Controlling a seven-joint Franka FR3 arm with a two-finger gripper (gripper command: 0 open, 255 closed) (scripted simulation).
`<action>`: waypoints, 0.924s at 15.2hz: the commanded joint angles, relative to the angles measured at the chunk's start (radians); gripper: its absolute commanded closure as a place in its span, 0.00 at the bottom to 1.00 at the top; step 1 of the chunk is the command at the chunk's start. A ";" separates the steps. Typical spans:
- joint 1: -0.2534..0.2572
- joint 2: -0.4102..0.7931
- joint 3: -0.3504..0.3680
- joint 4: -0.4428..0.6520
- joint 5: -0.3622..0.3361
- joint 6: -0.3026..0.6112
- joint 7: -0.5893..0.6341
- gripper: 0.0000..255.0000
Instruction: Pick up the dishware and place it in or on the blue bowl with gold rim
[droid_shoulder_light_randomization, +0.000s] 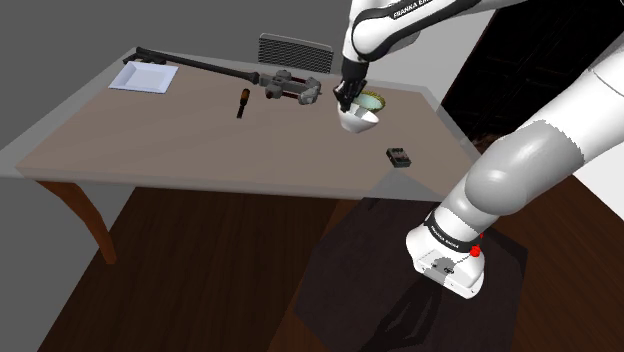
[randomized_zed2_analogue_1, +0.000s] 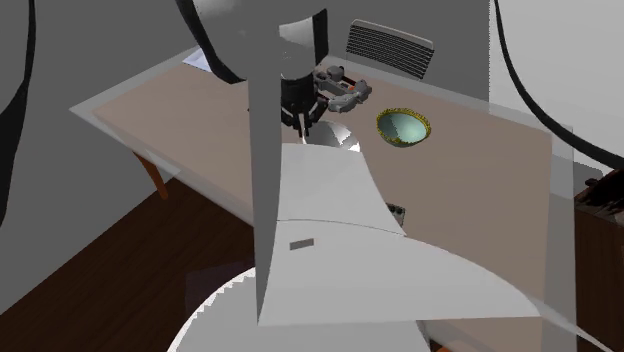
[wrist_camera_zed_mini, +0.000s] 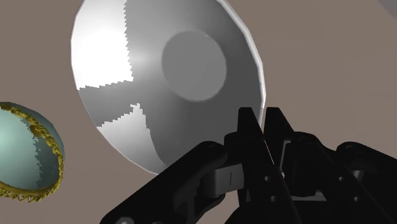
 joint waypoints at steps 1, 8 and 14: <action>0.001 -0.019 0.002 0.013 0.002 -0.033 -0.002 1.00; -0.015 -0.013 -0.025 0.095 0.005 -0.104 -0.054 1.00; -0.064 0.112 -0.102 0.264 0.022 -0.136 -0.195 1.00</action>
